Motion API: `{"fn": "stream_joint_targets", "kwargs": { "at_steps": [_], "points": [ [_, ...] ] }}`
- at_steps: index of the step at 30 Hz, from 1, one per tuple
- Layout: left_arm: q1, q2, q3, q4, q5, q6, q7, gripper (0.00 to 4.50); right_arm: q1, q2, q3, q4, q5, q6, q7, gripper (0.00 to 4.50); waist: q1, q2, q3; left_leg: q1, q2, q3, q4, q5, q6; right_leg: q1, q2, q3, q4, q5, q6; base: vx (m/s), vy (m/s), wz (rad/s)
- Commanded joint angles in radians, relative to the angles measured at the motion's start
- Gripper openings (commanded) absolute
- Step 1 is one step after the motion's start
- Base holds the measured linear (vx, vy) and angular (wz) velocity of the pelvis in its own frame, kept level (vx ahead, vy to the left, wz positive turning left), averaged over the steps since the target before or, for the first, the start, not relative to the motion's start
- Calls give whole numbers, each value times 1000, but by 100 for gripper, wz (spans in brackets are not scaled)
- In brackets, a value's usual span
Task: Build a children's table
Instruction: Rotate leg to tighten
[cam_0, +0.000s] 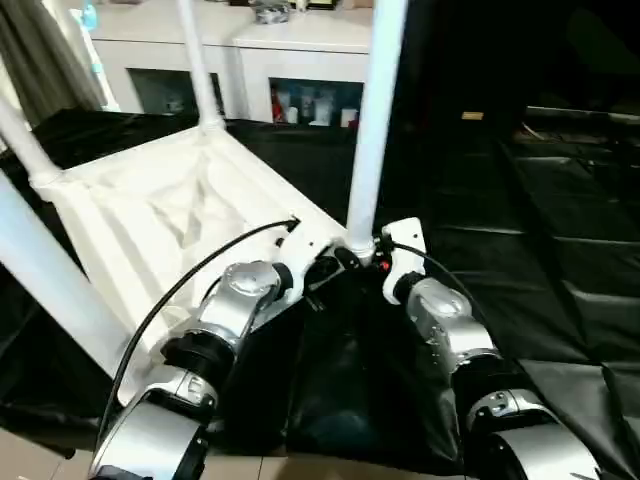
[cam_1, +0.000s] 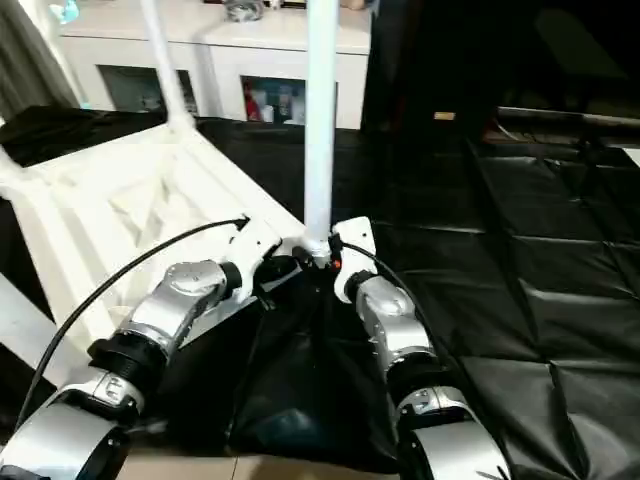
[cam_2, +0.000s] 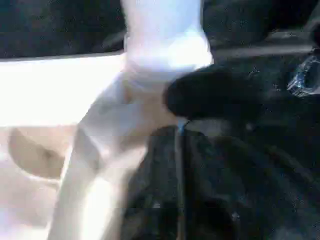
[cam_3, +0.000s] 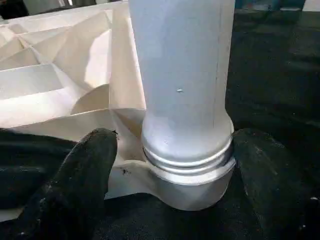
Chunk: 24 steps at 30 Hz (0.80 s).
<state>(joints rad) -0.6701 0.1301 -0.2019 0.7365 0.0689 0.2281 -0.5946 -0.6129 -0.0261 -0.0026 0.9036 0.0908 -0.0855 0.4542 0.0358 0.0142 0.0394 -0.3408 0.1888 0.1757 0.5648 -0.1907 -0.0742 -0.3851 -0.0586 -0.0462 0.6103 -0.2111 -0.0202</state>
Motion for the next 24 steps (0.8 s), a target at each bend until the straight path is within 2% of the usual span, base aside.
{"fn": "stream_joint_targets", "kwargs": {
  "at_steps": [1,6,7,10,11,12,15,16,18,20,23,24],
  "points": [
    [27,19,7,41,10,62,29,73,16,10,25,-19,4,0,36,388,13,-5,-40,-14,37,-17,-66,-240,46,37,-85,46,-97,-300,-183,0,0,0],
    [31,20,20,-13,3,97,40,116,20,6,4,-39,23,-5,44,388,13,-1,-43,-15,38,-16,-64,-208,55,40,-83,45,-90,-221,-208,0,0,0],
    [38,22,27,-51,-1,113,46,133,19,-1,-6,-42,25,-9,38,388,13,0,-48,-16,39,-15,-60,-185,61,42,-83,45,-83,-162,-225,0,0,0],
    [55,30,34,-125,-2,135,58,151,21,-11,-26,-54,39,-8,41,388,13,1,-52,-22,39,-14,-54,-138,77,46,-81,44,-73,-61,-248,0,0,0],
    [63,34,35,-156,-7,151,54,164,22,-17,-31,-57,42,-7,43,388,14,0,-58,-25,37,-12,-48,-95,96,48,-80,43,-65,20,-263,0,0,0],
    [71,37,36,-180,-9,163,51,186,24,-22,-34,-62,43,-5,45,388,14,0,-58,-25,37,-12,-48,-95,96,48,-80,43,-65,20,-263,0,0,0],
    [93,45,27,-229,-8,201,38,203,26,-42,-40,-64,45,-1,48,388,16,-1,-61,-29,37,-11,-41,-46,130,49,-78,39,-53,132,-288,0,0,0],
    [97,45,25,-235,-6,204,38,203,26,-45,-41,-63,45,0,48,388,17,1,-59,-28,37,-10,-40,-46,137,47,-77,38,-55,130,-290,0,0,0],
    [109,41,17,-249,-14,226,24,234,23,-55,-44,-55,43,-1,45,388,18,1,-58,-28,37,-9,-40,-51,138,47,-77,37,-55,119,-290,0,0,0],
    [122,43,-4,-264,-12,250,13,249,21,-59,-50,-52,43,1,46,388,21,4,-56,-25,38,-9,-42,-80,126,45,-78,38,-60,66,-285,0,0,0],
    [127,32,-7,-279,-20,336,25,249,18,-63,-50,-48,39,-1,37,388,23,8,-55,-23,40,-9,-43,-97,105,45,-77,39,-60,42,-281,0,0,0],
    [127,31,-6,-280,-20,342,26,230,18,-63,-50,-48,39,-1,37,388,25,9,-55,-22,40,-9,-43,-97,103,44,-77,38,-61,41,-282,0,0,0]
  ]
}}
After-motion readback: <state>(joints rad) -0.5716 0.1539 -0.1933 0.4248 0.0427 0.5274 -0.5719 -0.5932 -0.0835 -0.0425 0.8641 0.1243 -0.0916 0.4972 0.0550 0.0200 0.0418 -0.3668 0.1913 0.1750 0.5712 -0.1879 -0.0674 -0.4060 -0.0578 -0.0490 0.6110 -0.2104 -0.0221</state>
